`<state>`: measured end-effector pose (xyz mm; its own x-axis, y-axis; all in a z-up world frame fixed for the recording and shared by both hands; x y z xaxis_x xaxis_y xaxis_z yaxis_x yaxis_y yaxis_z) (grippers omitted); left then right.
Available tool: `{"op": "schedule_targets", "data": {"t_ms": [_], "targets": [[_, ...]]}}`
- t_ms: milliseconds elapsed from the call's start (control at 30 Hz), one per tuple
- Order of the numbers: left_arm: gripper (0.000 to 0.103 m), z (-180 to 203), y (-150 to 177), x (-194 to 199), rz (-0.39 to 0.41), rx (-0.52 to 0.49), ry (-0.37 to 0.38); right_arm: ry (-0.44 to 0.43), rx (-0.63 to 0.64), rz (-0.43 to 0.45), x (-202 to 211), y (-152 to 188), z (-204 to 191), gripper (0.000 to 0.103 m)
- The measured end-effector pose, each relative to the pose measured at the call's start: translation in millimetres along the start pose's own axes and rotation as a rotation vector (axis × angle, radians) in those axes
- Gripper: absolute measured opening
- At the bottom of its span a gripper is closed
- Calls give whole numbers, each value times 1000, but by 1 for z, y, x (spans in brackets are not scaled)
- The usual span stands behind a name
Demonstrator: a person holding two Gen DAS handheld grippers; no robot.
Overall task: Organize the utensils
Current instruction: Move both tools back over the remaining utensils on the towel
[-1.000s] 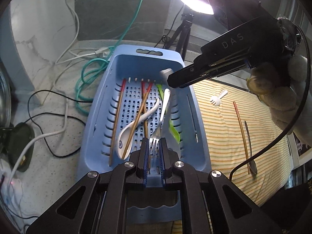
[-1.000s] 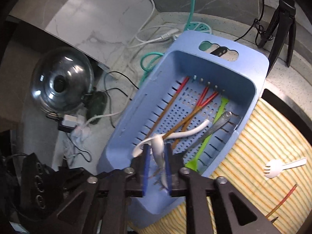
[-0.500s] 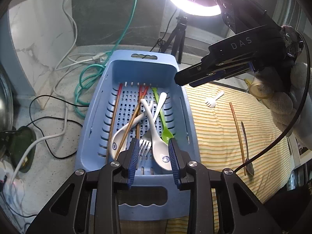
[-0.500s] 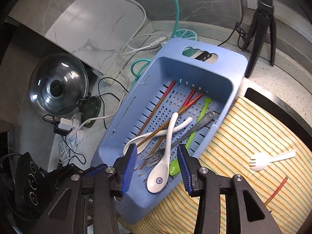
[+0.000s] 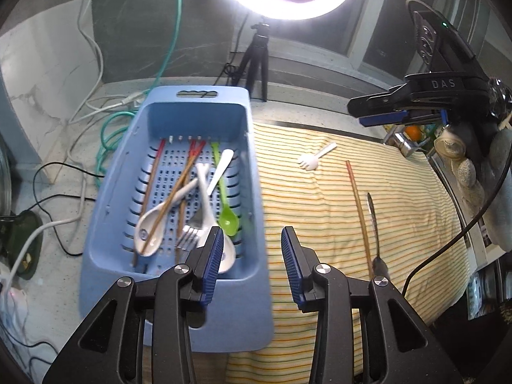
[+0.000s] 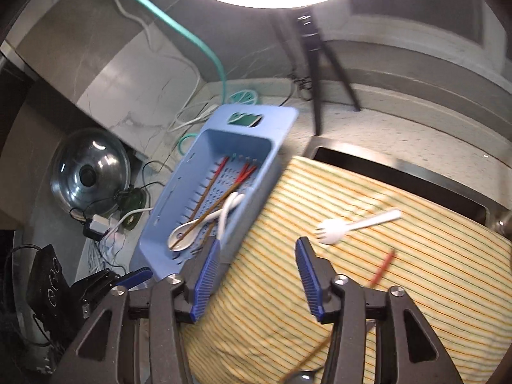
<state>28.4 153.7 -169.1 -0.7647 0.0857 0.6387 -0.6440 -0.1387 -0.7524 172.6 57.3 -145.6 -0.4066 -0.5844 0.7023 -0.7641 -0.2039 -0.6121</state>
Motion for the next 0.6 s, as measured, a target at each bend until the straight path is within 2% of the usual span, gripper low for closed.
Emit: {"op": "schedule_targets", "data": {"t_ms": [100,200,433,600], "targets": [[36,20,3,-6,-13,-3,31,34,-18,55,21,6,25,59],[36,38,6,-14,-32,-15,57,78,-53,67,34,16,47,66],[36,82,16,-33,-83,-46,128,191,-162,28,52,53,104,66],[36,106,25,-43,-120,-70,170,177,-303,39,61,83,129,66]]}}
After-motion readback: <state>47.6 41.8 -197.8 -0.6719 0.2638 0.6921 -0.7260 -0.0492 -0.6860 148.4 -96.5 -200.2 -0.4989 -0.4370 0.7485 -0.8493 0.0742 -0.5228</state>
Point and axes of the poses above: each gripper's, at about its wrist camera, not at the fingertips, and x roughly against the way its jaws point, z to its right, y to its underside, the point moved 8 cm from there along -x, roughly the way its jaws point, and after that the axes turned 13 degrees about z, right-handed, at the moved point
